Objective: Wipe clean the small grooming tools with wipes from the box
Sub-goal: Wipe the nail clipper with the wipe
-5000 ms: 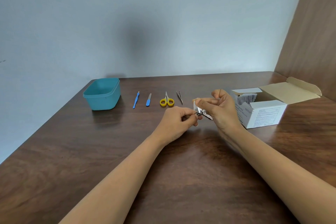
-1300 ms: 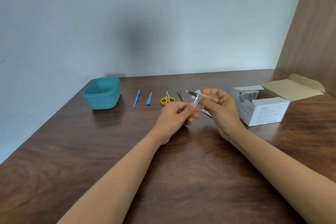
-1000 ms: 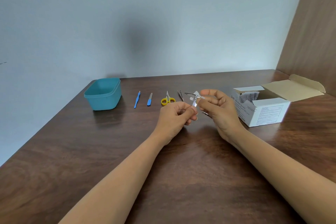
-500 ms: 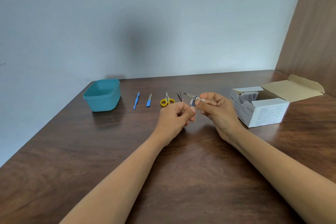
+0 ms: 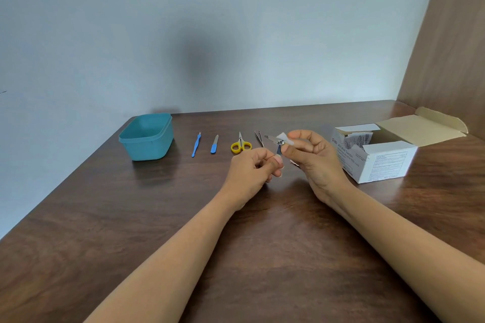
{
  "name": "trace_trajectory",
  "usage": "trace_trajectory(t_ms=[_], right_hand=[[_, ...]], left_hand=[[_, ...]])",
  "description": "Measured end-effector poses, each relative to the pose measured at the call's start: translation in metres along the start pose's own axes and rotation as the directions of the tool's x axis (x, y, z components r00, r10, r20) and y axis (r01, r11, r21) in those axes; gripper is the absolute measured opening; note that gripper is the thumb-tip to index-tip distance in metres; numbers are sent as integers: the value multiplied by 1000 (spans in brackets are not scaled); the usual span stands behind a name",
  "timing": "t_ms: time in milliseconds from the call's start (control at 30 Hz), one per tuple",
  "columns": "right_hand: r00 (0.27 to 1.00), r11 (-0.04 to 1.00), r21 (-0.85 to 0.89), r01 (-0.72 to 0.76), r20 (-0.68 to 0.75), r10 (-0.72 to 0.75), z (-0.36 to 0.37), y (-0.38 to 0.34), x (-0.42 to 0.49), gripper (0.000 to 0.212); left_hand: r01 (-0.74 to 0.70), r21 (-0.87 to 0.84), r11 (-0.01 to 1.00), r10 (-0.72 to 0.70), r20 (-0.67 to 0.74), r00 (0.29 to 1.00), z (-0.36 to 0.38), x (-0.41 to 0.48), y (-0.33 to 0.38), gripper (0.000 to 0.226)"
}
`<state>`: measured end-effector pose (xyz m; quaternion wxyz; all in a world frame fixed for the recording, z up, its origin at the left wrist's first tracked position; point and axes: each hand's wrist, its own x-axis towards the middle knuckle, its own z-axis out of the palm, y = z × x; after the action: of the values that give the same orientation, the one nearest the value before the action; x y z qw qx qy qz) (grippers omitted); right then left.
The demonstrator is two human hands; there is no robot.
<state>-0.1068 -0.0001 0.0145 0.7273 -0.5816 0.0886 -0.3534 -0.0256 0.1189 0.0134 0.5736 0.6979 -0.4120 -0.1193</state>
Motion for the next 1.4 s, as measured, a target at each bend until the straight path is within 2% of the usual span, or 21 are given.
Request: trace_trajectory(t_ms=[167,267,333,500,700,800,933,1033,1167,1400], right_hand=[[995,997,0,-75,68,74,2,0,-1,14],[998,996,-64,-58,-9,57,1,-1,0,16],[998,998,-43,-37,-44,35,0,-1,0,19],[998,999,20,-43,41,42,3,0,-1,17],[999,994,-103,-33,2,34,1,-2,0,14],[1000,999,-52,-2,-18,1,1,0,0,16],[999,1000,15,-13,34,12,2,3,-1,17],[999,997,-70,-28,35,30,2,2,0,12],[1000,987,-159,18,-3,-19,3,2,0,12],[999,998,53,-43,12,42,2,3,1,22]], left_hand=[[-7,-3,1000,7,-3,1000,0,-1,1,18],[-2,-11,1000,2,-8,1000,0,0,1,16],[1,-8,1000,-1,-5,1000,0,0,1,14],[-3,-1,1000,3,4,1000,-1,0,0,14],[-8,9,1000,8,-2,1000,-1,-1,2,14],[-6,5,1000,6,-5,1000,0,-1,1,15],[-1,7,1000,1,-11,1000,0,-1,2,14],[-8,11,1000,8,-16,1000,0,-1,2,15],[-15,49,999,16,-18,1000,0,0,1,17],[-19,77,997,20,-15,1000,0,1,-1,15]])
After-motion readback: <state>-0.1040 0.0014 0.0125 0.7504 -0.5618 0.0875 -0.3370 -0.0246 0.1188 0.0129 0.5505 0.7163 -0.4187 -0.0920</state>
